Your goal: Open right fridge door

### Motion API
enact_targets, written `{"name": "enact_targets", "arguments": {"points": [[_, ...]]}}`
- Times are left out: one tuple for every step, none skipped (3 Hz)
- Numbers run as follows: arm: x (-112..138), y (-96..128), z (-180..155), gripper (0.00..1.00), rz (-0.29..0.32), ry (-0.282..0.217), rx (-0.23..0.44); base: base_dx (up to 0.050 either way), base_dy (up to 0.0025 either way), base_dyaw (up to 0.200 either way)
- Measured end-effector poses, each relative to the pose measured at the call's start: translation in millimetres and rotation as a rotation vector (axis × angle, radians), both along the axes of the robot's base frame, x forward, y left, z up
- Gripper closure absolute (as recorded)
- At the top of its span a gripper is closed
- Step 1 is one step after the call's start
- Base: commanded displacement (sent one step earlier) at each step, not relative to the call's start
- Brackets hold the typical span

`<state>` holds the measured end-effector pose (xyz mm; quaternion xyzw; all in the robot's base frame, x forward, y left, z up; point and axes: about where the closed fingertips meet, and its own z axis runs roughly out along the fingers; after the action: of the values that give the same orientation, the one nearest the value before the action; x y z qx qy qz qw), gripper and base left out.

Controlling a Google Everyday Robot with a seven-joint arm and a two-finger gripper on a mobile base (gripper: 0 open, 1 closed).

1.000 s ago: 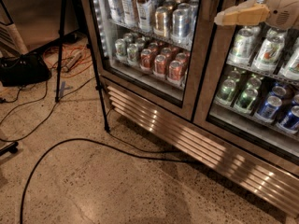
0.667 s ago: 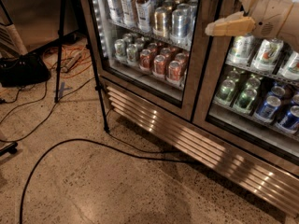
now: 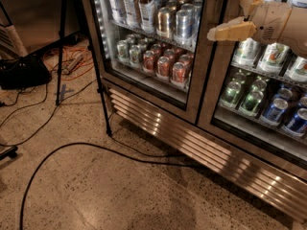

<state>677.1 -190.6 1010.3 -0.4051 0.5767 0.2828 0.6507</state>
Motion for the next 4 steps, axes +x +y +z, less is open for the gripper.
{"name": "enact_targets", "arguments": {"points": [[3.1, 1.5, -5.1, 0.0, 0.002, 0.015, -0.017, 0.0, 0.0, 0.0], [7.6, 6.9, -6.5, 0.0, 0.015, 0.01, -0.023, 0.0, 0.0, 0.0], [8.0, 10.6, -6.5, 0.0, 0.026, 0.007, -0.023, 0.0, 0.0, 0.0], [8.2, 9.0, -6.4, 0.19, 0.027, 0.007, -0.023, 0.0, 0.0, 0.0]]}}
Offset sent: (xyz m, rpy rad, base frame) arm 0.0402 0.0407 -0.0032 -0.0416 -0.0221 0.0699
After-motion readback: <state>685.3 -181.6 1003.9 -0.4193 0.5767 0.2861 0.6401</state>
